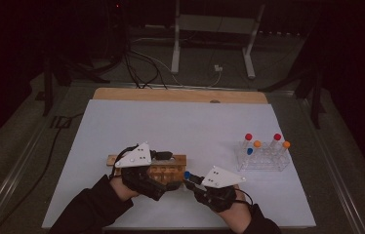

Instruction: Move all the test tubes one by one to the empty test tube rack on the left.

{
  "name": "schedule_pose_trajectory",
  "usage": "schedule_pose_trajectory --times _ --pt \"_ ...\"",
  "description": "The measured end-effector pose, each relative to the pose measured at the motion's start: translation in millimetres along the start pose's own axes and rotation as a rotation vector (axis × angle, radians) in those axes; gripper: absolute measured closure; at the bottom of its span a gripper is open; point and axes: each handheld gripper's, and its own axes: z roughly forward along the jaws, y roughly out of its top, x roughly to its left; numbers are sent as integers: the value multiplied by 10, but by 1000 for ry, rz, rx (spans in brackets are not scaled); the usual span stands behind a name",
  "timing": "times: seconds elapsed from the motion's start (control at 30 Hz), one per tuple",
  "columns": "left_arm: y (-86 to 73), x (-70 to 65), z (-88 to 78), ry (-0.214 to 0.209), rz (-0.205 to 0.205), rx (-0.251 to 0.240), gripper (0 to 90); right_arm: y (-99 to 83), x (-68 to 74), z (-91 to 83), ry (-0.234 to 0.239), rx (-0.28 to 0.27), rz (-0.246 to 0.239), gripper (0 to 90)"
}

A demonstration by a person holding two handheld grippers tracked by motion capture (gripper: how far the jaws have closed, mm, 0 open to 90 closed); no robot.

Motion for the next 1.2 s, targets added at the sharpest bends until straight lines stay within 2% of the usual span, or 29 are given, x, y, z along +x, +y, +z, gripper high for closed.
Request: schedule_pose_trajectory --times 0.2,0.4,0.6,0.9,1.0,1.2 --pt "-9 -16 77 -18 5 6 231 -5 13 19 5 4 -4 767" --pt "-35 -39 147 -16 15 12 383 -5 12 16 5 4 -1 767" --pt "-61 -69 244 -19 46 24 522 -5 12 10 5 3 -2 767" --pt "-91 -56 281 -26 57 33 698 -9 8 5 4 2 -1 766" --pt "-100 -59 295 -28 63 43 743 -7 5 2 4 1 0 766" --pt "-100 -42 306 -32 72 54 763 -15 -3 9 8 6 8 766"
